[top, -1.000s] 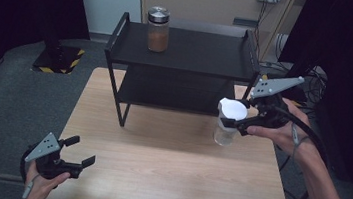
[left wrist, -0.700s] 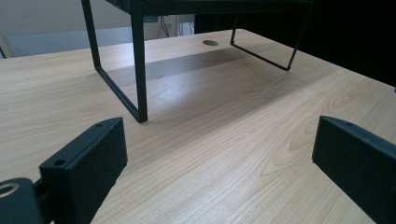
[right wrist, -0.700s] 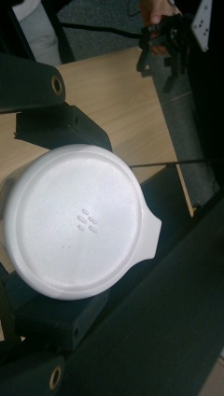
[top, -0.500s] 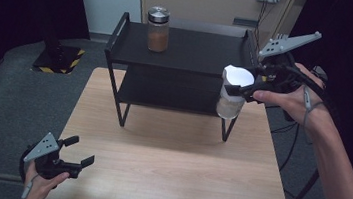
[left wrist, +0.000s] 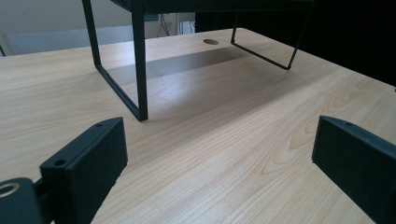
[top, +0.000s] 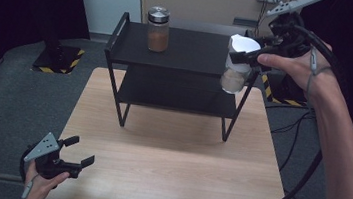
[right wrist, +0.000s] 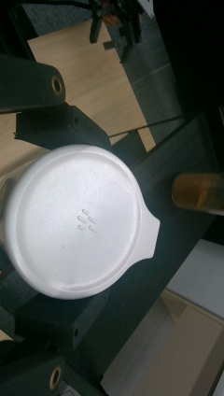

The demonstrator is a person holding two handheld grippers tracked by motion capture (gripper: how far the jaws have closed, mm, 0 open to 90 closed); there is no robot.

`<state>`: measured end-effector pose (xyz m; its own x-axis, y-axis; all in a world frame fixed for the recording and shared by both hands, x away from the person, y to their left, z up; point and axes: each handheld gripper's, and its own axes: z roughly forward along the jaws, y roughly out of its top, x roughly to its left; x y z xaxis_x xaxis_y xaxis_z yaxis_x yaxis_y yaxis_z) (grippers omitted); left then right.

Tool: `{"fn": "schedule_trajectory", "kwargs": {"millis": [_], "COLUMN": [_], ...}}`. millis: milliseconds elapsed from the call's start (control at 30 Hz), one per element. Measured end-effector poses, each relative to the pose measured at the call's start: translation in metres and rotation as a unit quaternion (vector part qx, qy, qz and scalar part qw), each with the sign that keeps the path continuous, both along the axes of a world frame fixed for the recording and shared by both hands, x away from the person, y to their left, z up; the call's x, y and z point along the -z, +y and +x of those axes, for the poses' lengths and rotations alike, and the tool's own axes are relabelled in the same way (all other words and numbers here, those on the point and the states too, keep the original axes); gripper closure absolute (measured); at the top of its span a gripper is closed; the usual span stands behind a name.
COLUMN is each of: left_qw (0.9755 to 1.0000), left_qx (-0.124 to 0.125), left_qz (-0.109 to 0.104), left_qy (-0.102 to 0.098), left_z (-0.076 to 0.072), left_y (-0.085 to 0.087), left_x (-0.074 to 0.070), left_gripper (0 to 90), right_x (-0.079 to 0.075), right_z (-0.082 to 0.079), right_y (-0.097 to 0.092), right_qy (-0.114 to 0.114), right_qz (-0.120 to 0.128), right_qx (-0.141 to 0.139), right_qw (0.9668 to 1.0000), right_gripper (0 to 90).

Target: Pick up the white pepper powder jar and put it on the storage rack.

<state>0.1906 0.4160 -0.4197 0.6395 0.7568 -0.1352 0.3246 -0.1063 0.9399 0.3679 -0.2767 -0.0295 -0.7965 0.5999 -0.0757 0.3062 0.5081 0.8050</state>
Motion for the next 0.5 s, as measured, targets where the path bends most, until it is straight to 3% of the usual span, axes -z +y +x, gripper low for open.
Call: {"fn": "schedule_trajectory", "kwargs": {"millis": [200,500], "left_qw": [1.0,1.0], "left_qx": [0.0,-0.003], "left_qz": [0.002,-0.001], "left_qy": [-0.003,-0.003], "left_z": [-0.001,-0.002], "left_y": [-0.001,0.001], "left_x": [0.0,0.0], "left_gripper": [2.4,2.6], "right_x": [-0.01,-0.006], "right_z": [0.017,0.044], "right_y": [0.01,0.022], "right_qy": [-0.006,-0.006], "right_qz": [-0.006,-0.004], "right_qx": [0.031,0.092], "right_qw": [0.9995,0.9958], "right_gripper": [31.5,31.5]}}
